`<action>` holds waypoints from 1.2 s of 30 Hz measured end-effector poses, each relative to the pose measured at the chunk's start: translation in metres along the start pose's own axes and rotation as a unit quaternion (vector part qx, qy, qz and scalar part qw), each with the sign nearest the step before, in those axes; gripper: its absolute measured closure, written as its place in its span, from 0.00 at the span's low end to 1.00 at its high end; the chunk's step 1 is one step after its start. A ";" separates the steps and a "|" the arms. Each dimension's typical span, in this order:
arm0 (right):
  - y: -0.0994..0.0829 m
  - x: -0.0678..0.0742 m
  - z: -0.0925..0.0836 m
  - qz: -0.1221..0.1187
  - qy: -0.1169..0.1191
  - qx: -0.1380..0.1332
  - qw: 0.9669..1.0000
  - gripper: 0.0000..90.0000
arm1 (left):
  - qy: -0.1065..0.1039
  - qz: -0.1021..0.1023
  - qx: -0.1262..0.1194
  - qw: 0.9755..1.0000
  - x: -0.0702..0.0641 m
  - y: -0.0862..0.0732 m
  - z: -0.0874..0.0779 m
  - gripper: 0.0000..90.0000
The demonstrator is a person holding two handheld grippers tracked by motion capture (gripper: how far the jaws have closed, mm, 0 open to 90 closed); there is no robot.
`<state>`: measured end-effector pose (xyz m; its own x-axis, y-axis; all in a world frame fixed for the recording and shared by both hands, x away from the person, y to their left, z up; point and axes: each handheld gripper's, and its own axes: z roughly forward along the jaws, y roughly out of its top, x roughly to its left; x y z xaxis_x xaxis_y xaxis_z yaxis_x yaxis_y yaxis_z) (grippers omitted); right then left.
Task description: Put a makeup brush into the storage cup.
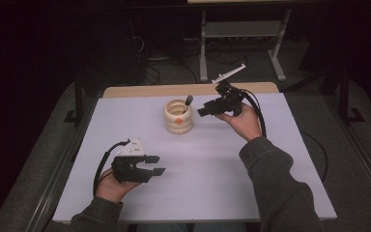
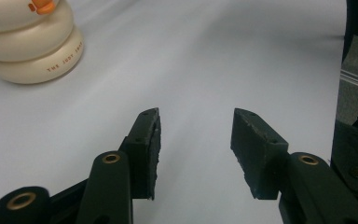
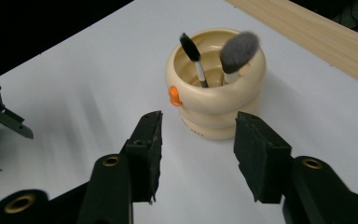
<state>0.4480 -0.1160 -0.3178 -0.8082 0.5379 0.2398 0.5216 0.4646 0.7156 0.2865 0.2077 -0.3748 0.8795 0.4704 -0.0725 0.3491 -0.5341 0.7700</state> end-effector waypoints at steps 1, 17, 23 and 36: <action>-0.003 0.000 -0.002 0.003 0.000 -0.005 1.000 0.53 | 0.000 -0.004 0.000 1.000 -0.001 0.000 0.000 0.55; -0.034 -0.002 -0.017 0.019 -0.018 -0.024 0.999 0.44 | 0.020 -0.016 -0.004 1.000 0.003 0.000 -0.002 0.45; -0.043 -0.003 -0.024 0.021 -0.027 -0.032 0.999 0.40 | 0.021 -0.024 -0.005 0.999 0.004 -0.001 -0.001 0.43; -0.060 0.000 -0.029 0.026 -0.049 -0.030 0.998 0.34 | 0.023 -0.028 -0.012 0.999 0.005 -0.001 -0.002 0.41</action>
<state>0.4089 -0.1645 -0.3422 -0.7487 0.6272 0.2146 0.5424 0.3934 0.7423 0.2902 0.2121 -0.3745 0.8429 0.5312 -0.0860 0.3884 -0.4898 0.7806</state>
